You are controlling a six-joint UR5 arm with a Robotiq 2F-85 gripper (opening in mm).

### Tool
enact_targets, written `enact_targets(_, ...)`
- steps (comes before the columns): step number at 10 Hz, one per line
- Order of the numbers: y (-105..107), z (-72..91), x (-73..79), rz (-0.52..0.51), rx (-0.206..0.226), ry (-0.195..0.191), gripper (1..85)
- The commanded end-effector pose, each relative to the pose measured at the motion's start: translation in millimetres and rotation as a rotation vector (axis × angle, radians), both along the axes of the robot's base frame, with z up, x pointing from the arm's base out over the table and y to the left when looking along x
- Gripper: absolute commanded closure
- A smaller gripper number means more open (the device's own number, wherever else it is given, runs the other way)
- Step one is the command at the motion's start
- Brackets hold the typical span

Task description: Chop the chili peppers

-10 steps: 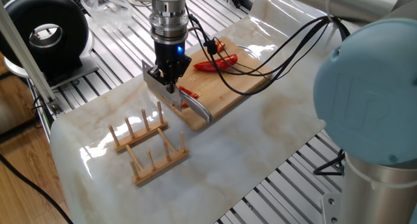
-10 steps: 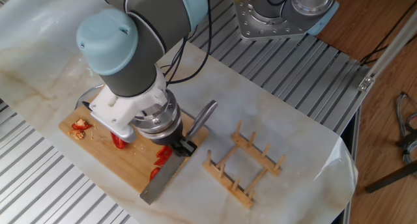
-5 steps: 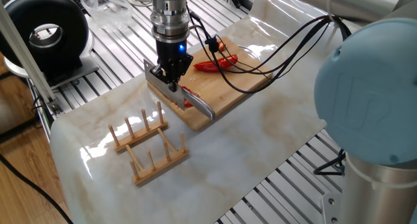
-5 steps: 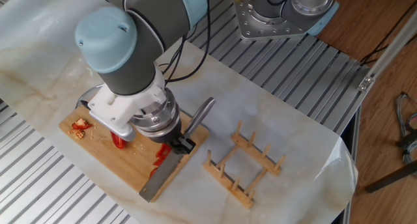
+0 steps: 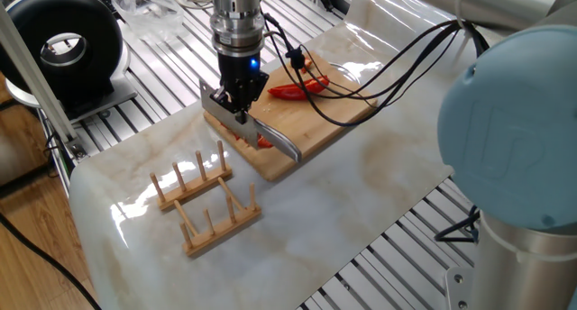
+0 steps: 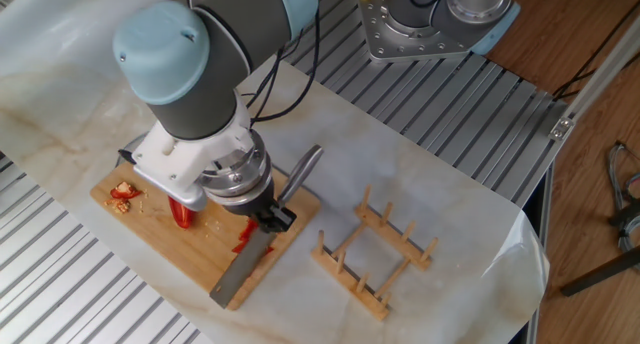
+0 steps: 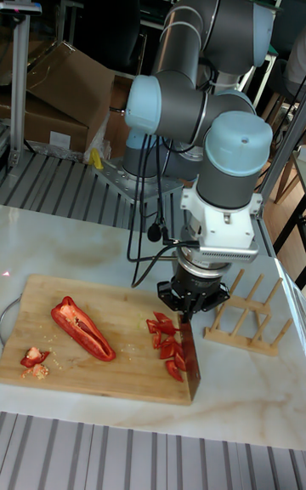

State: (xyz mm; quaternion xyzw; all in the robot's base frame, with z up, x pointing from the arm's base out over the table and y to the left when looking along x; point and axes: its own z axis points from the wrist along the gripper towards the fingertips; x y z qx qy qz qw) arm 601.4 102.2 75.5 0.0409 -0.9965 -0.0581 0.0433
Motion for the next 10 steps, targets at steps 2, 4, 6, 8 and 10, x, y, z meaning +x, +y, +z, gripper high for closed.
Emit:
enact_targets(2,-3.1,3.5,-2.1,0.008,0.001,0.003,84.3)
enact_targets(4,2.3,12.7,-1.3,-0.006,0.041,0.001,84.3)
enact_targets(6,-10.8,23.8,1.4,0.007,0.051,-0.004,84.3)
enact_targets(8,-38.2,26.2,7.6,0.021,-0.027,-0.04,84.3)
enact_targets(10,-63.7,25.9,12.4,0.04,-0.098,-0.052,84.3)
